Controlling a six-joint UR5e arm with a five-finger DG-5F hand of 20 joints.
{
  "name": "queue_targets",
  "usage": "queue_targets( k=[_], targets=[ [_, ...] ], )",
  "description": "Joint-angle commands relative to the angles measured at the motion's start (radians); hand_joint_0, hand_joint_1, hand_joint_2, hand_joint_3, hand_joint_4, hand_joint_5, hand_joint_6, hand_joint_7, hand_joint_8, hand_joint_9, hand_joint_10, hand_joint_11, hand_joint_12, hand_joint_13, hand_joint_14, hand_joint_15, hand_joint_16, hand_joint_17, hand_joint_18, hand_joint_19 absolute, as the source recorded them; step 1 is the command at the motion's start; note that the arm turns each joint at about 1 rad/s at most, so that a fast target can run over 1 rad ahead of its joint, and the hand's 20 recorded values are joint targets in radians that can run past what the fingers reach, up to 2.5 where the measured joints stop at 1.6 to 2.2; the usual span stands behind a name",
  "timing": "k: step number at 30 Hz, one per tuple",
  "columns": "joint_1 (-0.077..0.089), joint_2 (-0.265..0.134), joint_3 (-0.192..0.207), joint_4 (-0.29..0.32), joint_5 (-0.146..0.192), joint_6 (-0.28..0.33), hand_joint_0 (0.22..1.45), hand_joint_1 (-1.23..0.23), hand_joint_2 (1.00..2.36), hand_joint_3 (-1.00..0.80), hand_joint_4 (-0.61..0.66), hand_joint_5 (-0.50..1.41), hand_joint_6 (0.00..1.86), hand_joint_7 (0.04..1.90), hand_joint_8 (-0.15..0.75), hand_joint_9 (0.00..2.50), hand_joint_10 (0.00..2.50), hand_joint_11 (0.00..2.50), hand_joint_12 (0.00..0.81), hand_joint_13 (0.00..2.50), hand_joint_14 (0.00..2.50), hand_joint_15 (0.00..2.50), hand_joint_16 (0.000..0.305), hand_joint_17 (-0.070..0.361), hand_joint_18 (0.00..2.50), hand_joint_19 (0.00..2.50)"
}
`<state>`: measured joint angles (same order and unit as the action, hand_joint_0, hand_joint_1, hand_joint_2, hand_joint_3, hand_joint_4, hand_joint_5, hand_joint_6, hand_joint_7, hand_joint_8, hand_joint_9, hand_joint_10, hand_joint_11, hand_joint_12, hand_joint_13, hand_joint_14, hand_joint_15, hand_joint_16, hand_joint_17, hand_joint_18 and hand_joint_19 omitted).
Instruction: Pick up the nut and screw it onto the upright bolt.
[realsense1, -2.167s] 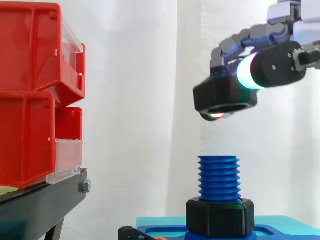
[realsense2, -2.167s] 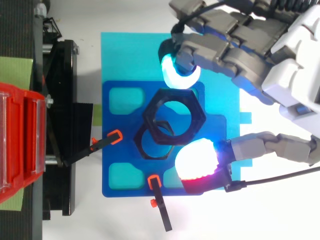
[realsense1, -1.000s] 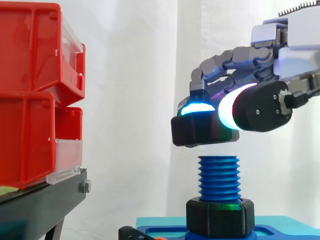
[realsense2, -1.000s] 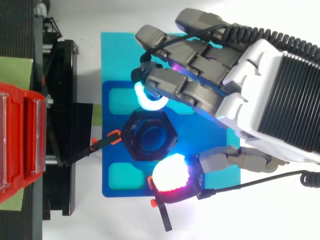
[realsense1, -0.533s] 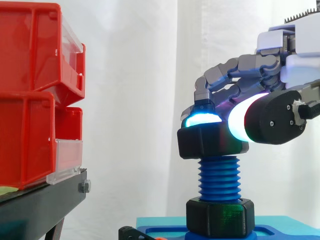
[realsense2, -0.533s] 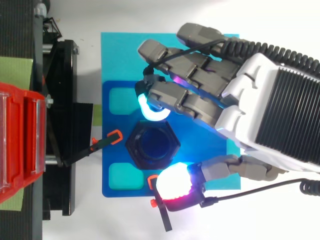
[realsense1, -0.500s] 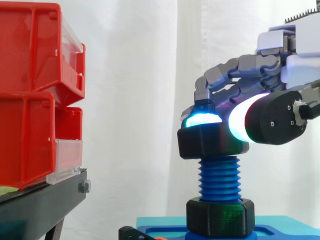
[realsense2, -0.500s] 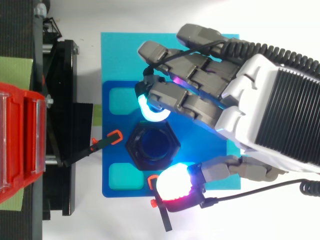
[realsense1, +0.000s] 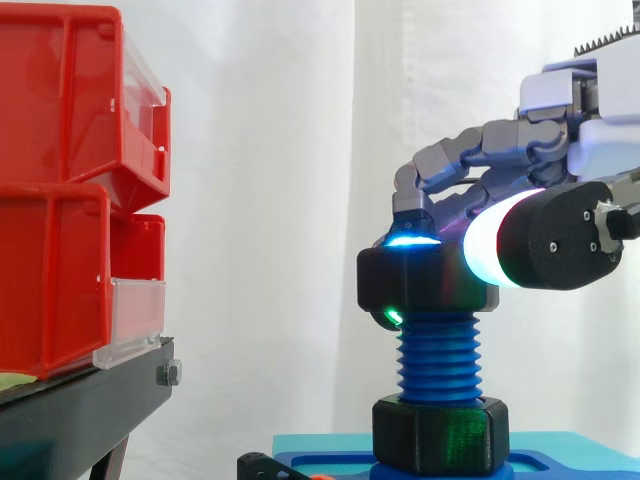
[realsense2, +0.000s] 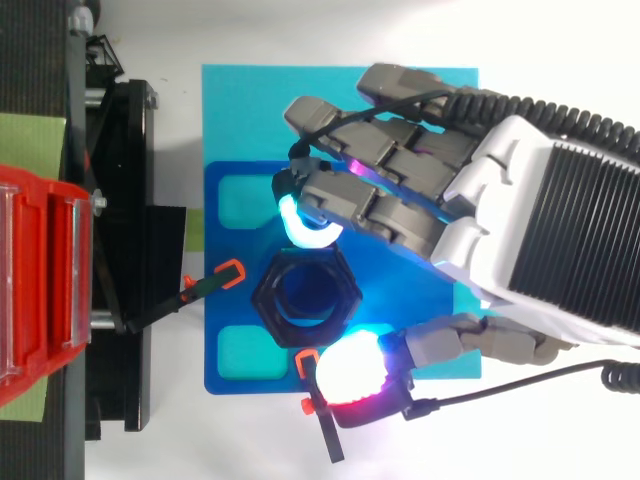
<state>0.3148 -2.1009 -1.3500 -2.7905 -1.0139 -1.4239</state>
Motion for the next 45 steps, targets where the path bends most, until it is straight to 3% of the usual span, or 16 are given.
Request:
queue_targets(
  k=[1, 22, 45],
  targets=[
    [-0.003, 0.001, 0.000, -0.012, 0.000, 0.003, 0.56, -0.53, 1.00, -0.50, 0.20, -0.16, 0.52, 1.25, 0.237, 0.59, 0.00, 0.00, 0.241, 0.69, 0.00, 0.01, 0.032, 0.072, 0.53, 0.14],
    [-0.005, -0.001, -0.001, -0.015, -0.015, 0.005, 0.56, -0.52, 1.00, -0.49, 0.21, -0.15, 0.52, 1.25, 0.237, 0.61, 0.00, 0.00, 0.239, 0.71, 0.00, 0.02, 0.032, 0.071, 0.54, 0.15],
    [-0.022, -0.001, -0.003, -0.043, -0.031, 0.005, 0.56, -0.52, 1.00, -0.49, 0.20, -0.15, 0.51, 1.26, 0.238, 0.64, 0.00, 0.01, 0.233, 0.72, 0.00, 0.02, 0.032, 0.071, 0.55, 0.15]
  ],
)
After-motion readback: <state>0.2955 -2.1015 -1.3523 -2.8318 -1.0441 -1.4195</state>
